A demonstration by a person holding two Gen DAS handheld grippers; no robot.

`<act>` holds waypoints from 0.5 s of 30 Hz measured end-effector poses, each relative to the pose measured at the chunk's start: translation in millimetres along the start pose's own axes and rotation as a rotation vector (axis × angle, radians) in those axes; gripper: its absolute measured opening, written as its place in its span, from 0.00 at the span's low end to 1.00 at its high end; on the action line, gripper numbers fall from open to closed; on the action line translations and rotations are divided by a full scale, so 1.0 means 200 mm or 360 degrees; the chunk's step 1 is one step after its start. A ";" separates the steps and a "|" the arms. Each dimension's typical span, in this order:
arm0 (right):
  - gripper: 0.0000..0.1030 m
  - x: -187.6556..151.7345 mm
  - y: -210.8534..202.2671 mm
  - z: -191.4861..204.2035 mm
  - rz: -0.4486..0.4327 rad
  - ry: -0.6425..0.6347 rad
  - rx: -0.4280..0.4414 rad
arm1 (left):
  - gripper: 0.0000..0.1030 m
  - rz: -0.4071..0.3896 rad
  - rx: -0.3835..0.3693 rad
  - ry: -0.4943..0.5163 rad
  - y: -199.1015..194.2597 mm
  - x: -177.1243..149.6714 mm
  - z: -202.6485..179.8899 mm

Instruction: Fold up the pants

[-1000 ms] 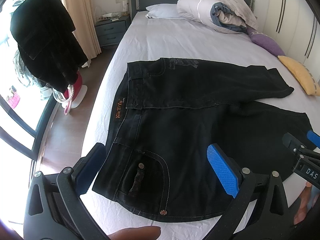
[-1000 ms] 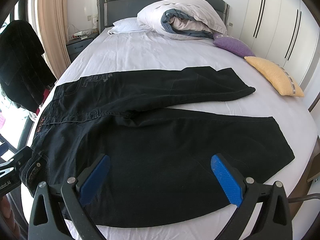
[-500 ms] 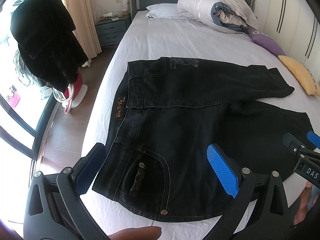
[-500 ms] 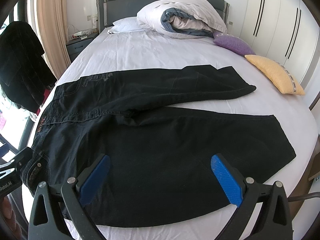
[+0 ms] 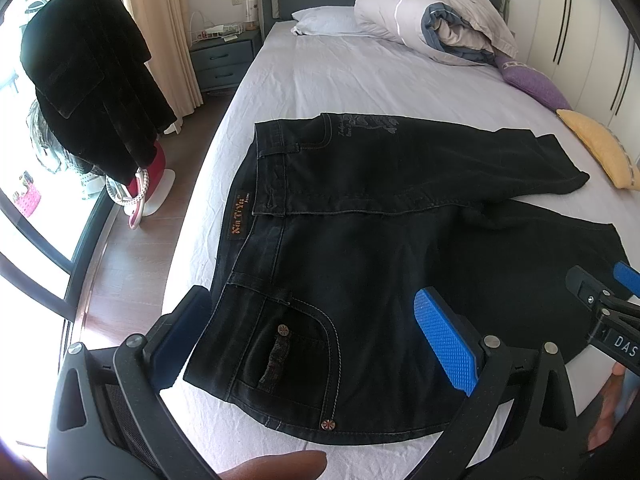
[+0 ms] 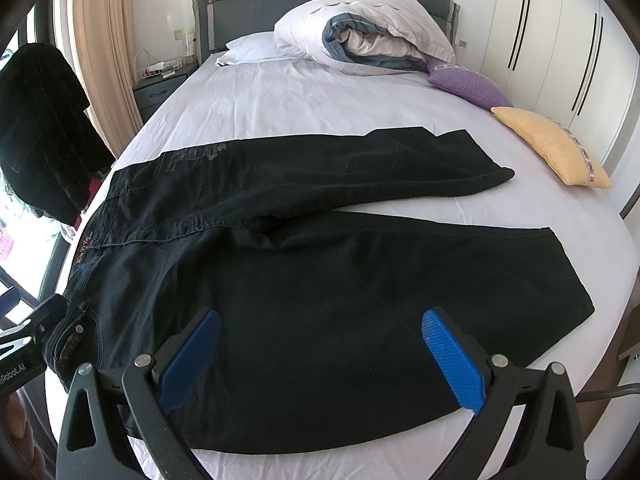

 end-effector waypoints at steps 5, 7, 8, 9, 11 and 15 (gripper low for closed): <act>1.00 0.00 0.00 0.00 0.0004 -0.0003 0.0009 | 1.00 -0.0011 -0.0019 0.0017 0.00 0.00 0.00; 1.00 -0.02 -0.01 0.02 0.0007 -0.0009 0.0026 | 1.00 -0.0021 -0.0036 0.0023 0.00 0.01 0.01; 1.00 -0.02 -0.01 0.04 0.0010 -0.0013 0.0043 | 1.00 -0.0024 -0.0047 0.0020 0.00 0.01 0.01; 1.00 -0.03 -0.01 0.04 0.0011 -0.0018 0.0059 | 1.00 -0.0028 -0.0061 0.0014 0.00 0.02 0.02; 1.00 -0.02 -0.02 0.06 0.0013 -0.0027 0.0109 | 1.00 -0.0031 -0.0122 -0.0001 0.02 0.05 0.04; 1.00 0.04 -0.04 0.09 -0.0014 -0.0032 0.0279 | 1.00 0.0077 -0.0283 0.0007 0.13 0.16 0.07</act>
Point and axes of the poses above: each gripper's, at about its wrist camera, not at the fingertips, and y roughly the way its jaws point, z to its left, x to its top, the point moved 7 cm from there along y, roughly the way its jaws point, and after that the axes turned 8 degrees about -x, right-handed, at the moved point
